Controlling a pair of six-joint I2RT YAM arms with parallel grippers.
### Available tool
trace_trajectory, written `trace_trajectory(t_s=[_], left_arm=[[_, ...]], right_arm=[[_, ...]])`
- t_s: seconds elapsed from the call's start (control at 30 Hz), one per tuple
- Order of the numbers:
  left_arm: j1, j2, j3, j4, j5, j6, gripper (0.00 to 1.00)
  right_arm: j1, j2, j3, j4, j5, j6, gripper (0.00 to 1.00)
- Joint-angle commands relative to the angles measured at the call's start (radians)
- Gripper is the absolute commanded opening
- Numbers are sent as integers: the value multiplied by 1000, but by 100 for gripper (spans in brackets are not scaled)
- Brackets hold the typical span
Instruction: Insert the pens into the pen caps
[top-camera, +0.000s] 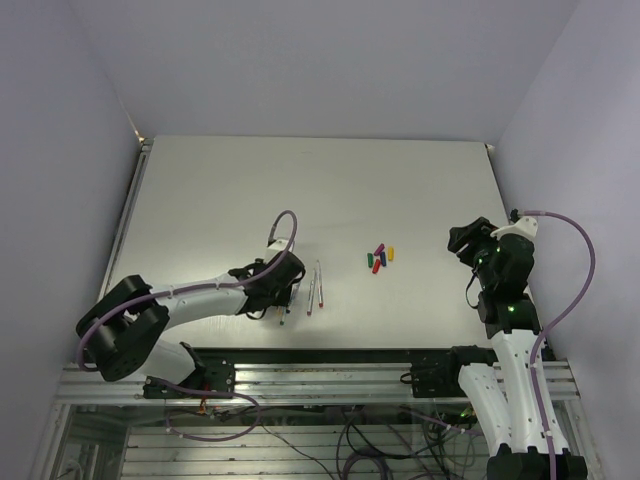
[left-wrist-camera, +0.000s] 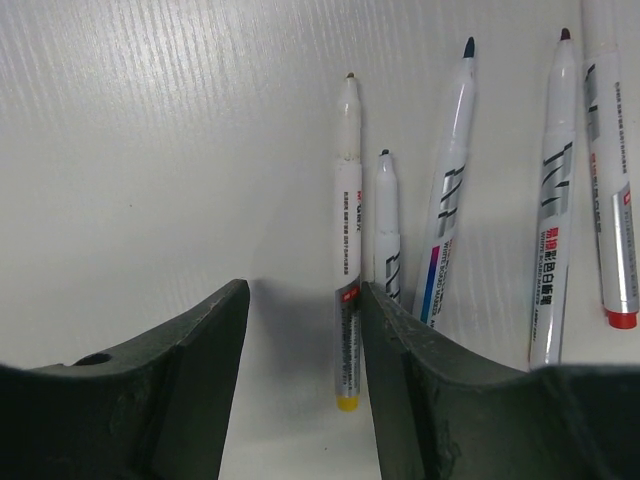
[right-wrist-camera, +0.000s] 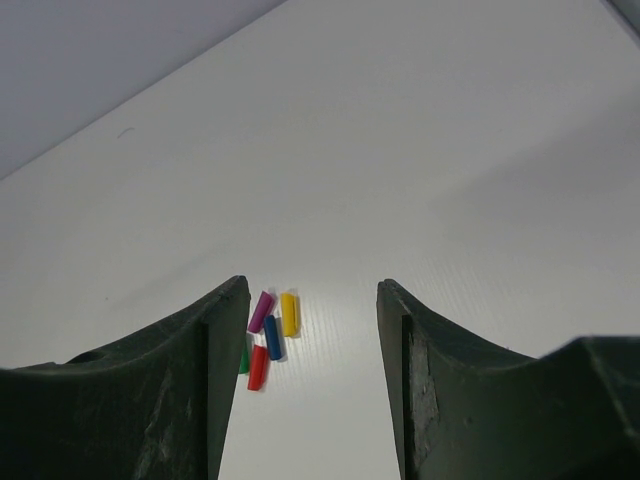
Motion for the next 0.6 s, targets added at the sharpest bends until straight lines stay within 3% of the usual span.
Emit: trace_trajectory(t_s=[0.0, 0.57], left_arm=[[-8, 17, 44, -40, -9, -23, 58], [-9, 91, 88, -156, 41, -54, 48]], right_arm=[[-4, -8, 2, 10, 0, -12, 54], [-4, -8, 8, 6, 15, -9, 54]])
